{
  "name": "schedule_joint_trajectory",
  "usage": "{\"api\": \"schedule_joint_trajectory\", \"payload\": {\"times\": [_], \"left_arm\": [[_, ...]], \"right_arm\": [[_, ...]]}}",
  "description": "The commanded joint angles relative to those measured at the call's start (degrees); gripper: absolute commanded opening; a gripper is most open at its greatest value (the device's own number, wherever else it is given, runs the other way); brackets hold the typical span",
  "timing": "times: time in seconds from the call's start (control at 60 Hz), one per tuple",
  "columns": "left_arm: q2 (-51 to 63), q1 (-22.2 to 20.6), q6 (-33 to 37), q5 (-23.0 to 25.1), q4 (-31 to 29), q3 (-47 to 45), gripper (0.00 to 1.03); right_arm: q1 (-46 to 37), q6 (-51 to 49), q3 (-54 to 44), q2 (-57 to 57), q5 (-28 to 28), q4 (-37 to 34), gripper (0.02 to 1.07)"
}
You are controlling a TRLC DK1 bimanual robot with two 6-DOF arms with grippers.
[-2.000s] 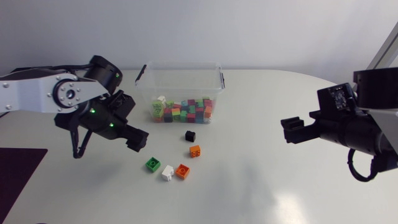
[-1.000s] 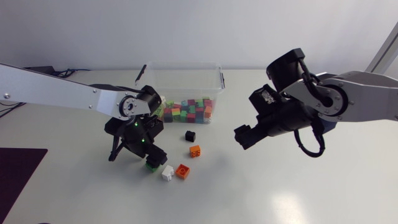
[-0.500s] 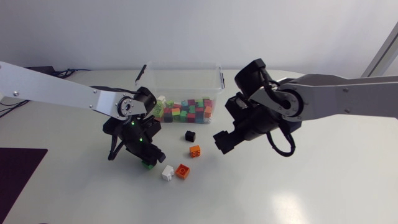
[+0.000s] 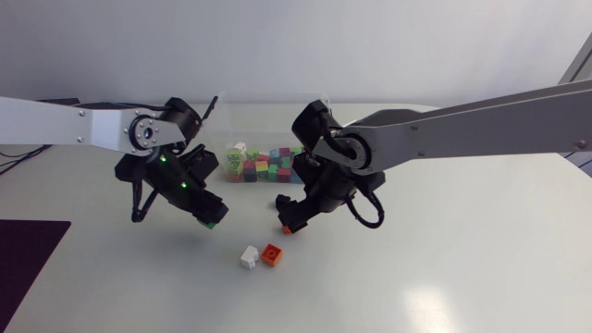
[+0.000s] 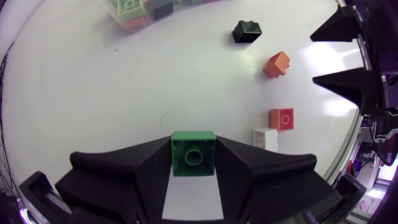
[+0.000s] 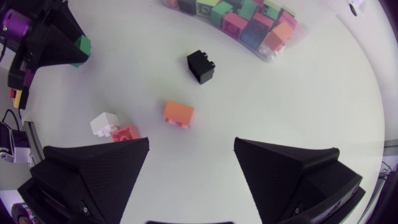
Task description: Place the duplo bricks in the container
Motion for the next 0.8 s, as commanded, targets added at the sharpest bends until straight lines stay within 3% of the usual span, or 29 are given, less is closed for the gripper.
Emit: {"api": "schedule_joint_trajectory", "payload": {"times": [0.0, 0.533, 0.783], "left_arm": [[-2.8, 1.7, 1.6, 1.7, -0.9, 2.0, 0.25], [-7.4, 5.6, 1.9, 7.8, -0.4, 9.6, 0.25], [-8.0, 6.5, 1.2, 9.7, 3.8, 12.1, 0.25]], "right_arm": [[0.8, 2.1, 2.3, 2.9, 0.0, -1.3, 1.0], [1.3, 4.7, 12.4, 13.5, 0.0, -6.2, 0.96], [1.7, 5.0, 15.1, 16.6, 0.0, -7.6, 0.92]]}}
